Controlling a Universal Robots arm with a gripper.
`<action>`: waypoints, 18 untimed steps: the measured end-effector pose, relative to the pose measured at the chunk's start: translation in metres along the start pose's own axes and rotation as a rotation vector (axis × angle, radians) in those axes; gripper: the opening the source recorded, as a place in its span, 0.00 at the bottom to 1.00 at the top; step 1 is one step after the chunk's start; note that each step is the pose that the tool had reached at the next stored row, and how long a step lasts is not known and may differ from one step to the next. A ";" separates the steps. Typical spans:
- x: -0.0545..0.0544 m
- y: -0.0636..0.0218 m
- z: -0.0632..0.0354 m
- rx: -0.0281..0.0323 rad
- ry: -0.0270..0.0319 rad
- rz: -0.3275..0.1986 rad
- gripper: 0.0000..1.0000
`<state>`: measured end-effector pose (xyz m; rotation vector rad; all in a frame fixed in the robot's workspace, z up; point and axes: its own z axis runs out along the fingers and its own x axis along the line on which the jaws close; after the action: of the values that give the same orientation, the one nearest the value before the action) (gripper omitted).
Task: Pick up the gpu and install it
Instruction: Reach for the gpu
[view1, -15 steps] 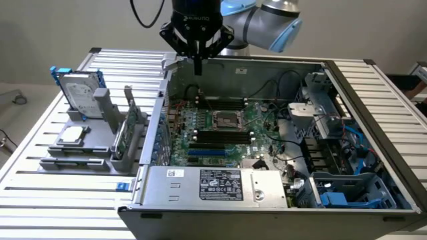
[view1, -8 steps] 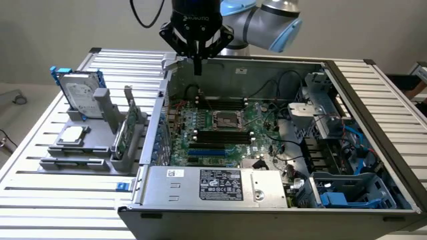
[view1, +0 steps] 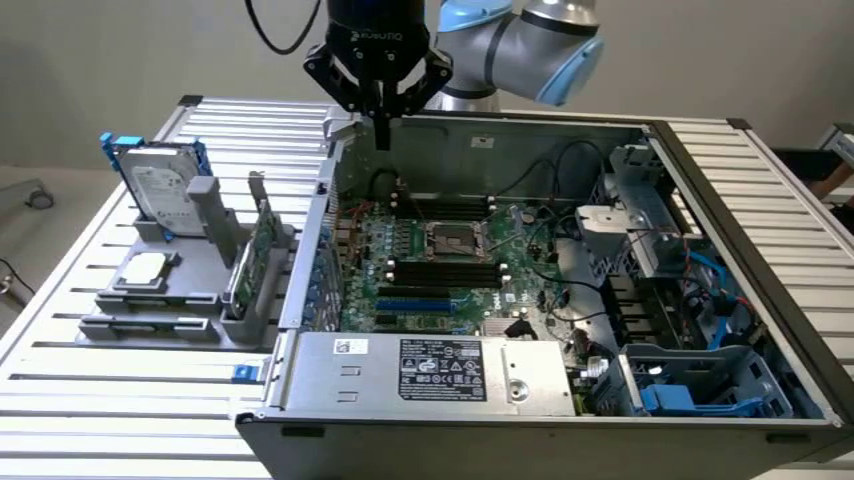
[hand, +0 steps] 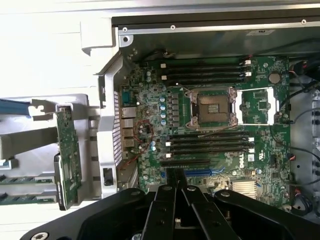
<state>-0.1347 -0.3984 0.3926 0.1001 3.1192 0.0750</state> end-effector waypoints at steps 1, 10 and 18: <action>0.003 -0.0001 0.0000 0.0000 0.0003 -0.001 0.11; 0.037 -0.0024 0.0009 0.0008 0.0015 -0.007 0.11; 0.073 -0.0049 0.0051 0.0181 0.0006 -0.011 0.11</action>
<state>-0.2072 -0.3984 0.3860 0.0833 3.1212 0.0467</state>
